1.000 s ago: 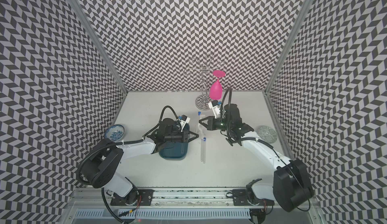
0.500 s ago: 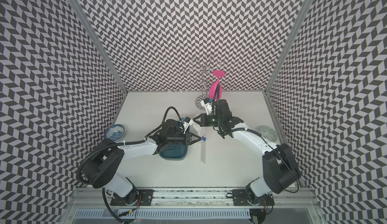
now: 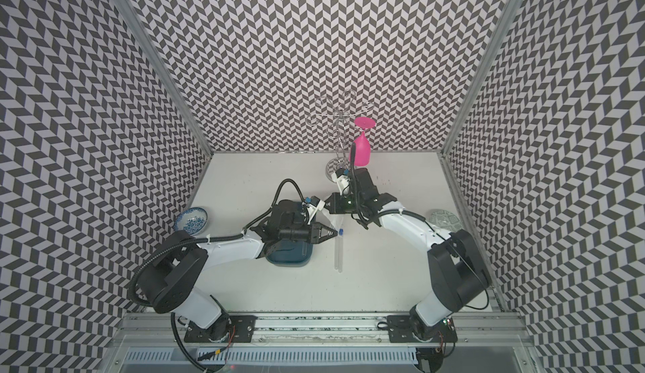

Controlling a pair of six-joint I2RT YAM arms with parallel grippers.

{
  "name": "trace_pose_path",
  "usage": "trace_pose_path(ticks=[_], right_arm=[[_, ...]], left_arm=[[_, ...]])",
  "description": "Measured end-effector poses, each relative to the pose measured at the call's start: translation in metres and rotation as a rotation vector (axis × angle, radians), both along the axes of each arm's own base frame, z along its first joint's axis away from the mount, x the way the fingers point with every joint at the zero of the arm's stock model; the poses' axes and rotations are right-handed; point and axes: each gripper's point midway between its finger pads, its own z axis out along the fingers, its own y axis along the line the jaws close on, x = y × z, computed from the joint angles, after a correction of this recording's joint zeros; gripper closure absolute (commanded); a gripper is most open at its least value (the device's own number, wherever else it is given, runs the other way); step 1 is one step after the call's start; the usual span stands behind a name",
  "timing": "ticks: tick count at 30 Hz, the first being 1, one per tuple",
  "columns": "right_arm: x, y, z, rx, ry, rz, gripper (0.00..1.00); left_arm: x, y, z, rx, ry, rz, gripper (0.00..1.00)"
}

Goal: Wipe the exteriors of test tubes
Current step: Place the cleaning item in the test tube.

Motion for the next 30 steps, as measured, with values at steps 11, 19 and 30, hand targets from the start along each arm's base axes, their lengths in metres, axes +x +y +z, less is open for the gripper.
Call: trace_pose_path(ticks=[11, 19, 30], right_arm=[[0.014, 0.007, 0.001, -0.048, -0.029, -0.018, 0.74], [0.019, 0.006, 0.016, -0.071, -0.052, -0.03, 0.63], [0.017, 0.022, 0.061, -0.007, -0.121, 0.016, 0.61]], left_arm=[[-0.001, 0.0, -0.001, 0.001, 0.006, -0.002, 0.86], [0.002, 0.001, 0.001, -0.007, 0.0, 0.008, 0.86], [0.002, -0.002, 0.009, -0.037, -0.021, -0.001, 0.86]])
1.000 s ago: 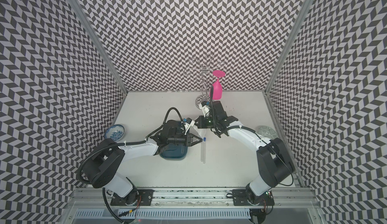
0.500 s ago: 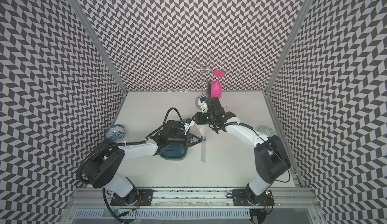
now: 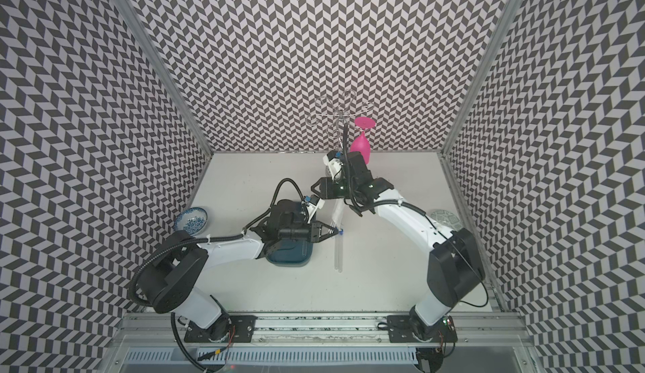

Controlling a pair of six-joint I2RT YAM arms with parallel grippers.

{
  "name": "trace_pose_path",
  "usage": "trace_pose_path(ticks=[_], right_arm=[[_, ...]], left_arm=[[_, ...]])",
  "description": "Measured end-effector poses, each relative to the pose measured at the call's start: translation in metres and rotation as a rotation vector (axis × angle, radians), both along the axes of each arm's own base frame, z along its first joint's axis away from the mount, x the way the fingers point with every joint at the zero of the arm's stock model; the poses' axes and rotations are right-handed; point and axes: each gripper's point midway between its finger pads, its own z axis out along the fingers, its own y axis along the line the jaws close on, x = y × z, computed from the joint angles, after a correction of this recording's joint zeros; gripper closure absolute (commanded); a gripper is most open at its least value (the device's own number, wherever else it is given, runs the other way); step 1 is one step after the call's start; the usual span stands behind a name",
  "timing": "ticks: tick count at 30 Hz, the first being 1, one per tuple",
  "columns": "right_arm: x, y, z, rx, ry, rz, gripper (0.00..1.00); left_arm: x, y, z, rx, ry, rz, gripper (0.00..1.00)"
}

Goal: Wipe the exteriors of test tubes
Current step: Place the cleaning item in the test tube, then wipe the dirt from the test tube.

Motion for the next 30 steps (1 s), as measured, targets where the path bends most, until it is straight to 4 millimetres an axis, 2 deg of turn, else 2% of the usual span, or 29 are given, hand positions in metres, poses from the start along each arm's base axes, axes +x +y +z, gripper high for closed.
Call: trace_pose_path(ticks=[5, 7, 11, 14, 19, 22, 26, 30], right_arm=[[-0.003, -0.009, 0.019, -0.003, -0.035, -0.031, 0.6], [-0.005, -0.018, 0.032, 0.002, -0.068, -0.059, 0.6], [-0.023, -0.039, 0.046, 0.033, -0.109, -0.1, 0.59], [-0.04, -0.052, 0.03, 0.041, -0.091, -0.109, 0.59], [-0.065, -0.062, -0.037, 0.025, 0.046, -0.111, 0.59], [-0.077, -0.064, -0.066, 0.022, 0.125, -0.106, 0.59], [-0.078, -0.059, -0.066, 0.052, 0.134, -0.088, 0.6], [-0.072, -0.052, -0.064, 0.079, 0.119, -0.074, 0.69]], left_arm=[[0.0, 0.001, 0.001, -0.008, 0.004, 0.0, 0.86], [0.001, 0.002, 0.0, -0.009, 0.007, 0.004, 0.86], [0.002, 0.005, -0.002, -0.008, 0.013, 0.01, 0.86], [0.003, 0.005, -0.001, -0.013, 0.009, 0.012, 0.86], [0.004, 0.006, 0.0, -0.017, 0.01, 0.013, 0.86], [0.003, 0.007, -0.002, -0.016, 0.017, 0.014, 0.86], [0.002, 0.008, -0.005, -0.014, 0.027, 0.017, 0.86], [0.003, 0.008, -0.003, -0.02, 0.025, 0.021, 0.86]])
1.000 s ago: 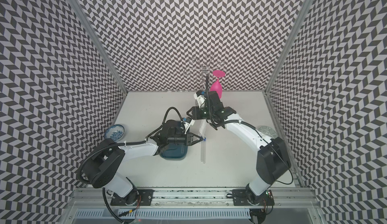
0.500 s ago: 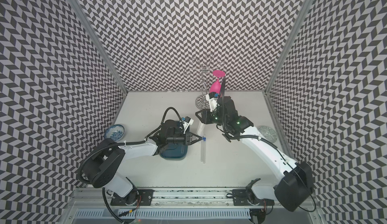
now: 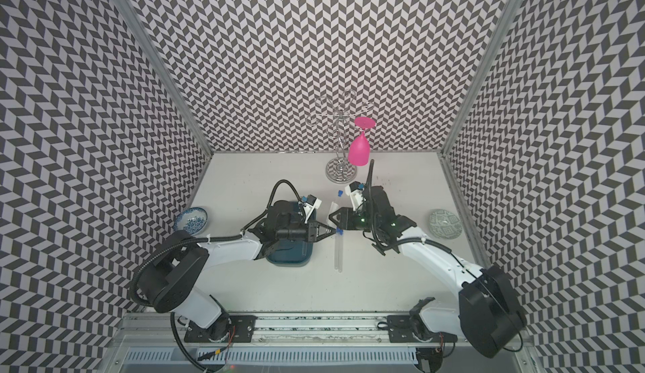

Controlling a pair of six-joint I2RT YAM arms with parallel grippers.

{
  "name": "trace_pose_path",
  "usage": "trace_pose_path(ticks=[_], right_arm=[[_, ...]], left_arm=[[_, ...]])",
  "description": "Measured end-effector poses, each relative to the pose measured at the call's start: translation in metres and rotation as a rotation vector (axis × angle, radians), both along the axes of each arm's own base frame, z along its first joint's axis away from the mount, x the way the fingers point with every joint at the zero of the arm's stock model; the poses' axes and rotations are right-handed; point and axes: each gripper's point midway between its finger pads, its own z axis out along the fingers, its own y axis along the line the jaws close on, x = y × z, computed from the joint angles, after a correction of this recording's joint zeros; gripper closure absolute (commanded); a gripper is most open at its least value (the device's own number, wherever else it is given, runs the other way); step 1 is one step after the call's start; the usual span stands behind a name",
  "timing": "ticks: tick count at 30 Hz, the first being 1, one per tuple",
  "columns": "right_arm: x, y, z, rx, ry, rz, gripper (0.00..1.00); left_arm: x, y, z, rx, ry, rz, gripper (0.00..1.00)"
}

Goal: Wipe the exteriors of test tubes
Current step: Wipe the dirt from the test tube.

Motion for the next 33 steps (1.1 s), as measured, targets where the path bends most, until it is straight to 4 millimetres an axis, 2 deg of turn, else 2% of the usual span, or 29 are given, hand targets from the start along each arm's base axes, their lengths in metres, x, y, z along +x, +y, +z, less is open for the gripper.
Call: trace_pose_path(ticks=[6, 12, 22, 33], right_arm=[[0.009, 0.006, -0.013, -0.002, 0.008, 0.004, 0.79], [0.021, 0.012, -0.006, 0.007, -0.005, -0.001, 0.84], [0.04, 0.02, 0.014, 0.032, -0.035, 0.047, 0.81], [0.068, 0.009, 0.033, 0.054, -0.136, -0.003, 0.79]], left_arm=[[0.001, 0.002, 0.005, -0.01, -0.008, 0.007, 0.86], [0.007, 0.004, 0.007, -0.013, -0.026, 0.036, 0.86], [0.024, 0.01, 0.025, -0.05, -0.081, 0.113, 0.86], [0.013, 0.007, 0.022, -0.057, -0.051, 0.071, 0.86]])
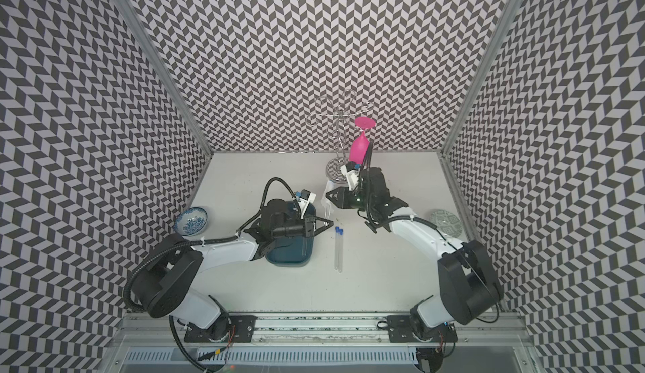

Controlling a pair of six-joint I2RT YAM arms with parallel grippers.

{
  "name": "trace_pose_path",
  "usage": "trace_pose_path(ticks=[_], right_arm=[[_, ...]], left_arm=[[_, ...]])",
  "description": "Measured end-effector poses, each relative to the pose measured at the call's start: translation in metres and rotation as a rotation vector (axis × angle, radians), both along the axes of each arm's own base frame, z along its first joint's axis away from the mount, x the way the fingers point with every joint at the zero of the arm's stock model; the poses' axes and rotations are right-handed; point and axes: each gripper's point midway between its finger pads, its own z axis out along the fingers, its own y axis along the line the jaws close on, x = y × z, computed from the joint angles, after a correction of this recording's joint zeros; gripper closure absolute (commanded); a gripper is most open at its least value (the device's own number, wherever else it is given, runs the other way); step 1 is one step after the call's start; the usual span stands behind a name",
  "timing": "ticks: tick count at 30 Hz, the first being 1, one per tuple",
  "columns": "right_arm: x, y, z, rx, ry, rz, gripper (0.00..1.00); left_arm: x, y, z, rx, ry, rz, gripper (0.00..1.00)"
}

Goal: Wipe the exteriors of test tubes
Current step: Wipe the dirt from the test tube.

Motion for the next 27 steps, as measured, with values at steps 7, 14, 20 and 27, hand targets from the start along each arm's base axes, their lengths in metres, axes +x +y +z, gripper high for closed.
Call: trace_pose_path(ticks=[7, 14, 20, 27], right_arm=[[0.0, 0.0, 0.0, 0.005, -0.006, 0.003, 0.79], [-0.039, 0.003, -0.025, 0.027, 0.012, 0.016, 0.79], [-0.061, 0.012, -0.039, 0.035, 0.043, 0.047, 0.79], [-0.028, 0.019, -0.027, 0.033, 0.044, 0.052, 0.79]], left_arm=[[-0.001, 0.0, 0.001, -0.008, 0.013, -0.003, 0.86], [-0.013, 0.001, -0.01, 0.001, 0.062, -0.038, 0.86], [-0.011, 0.003, -0.01, -0.001, 0.067, -0.031, 0.86], [0.001, 0.008, -0.007, -0.006, 0.048, 0.013, 0.86]])
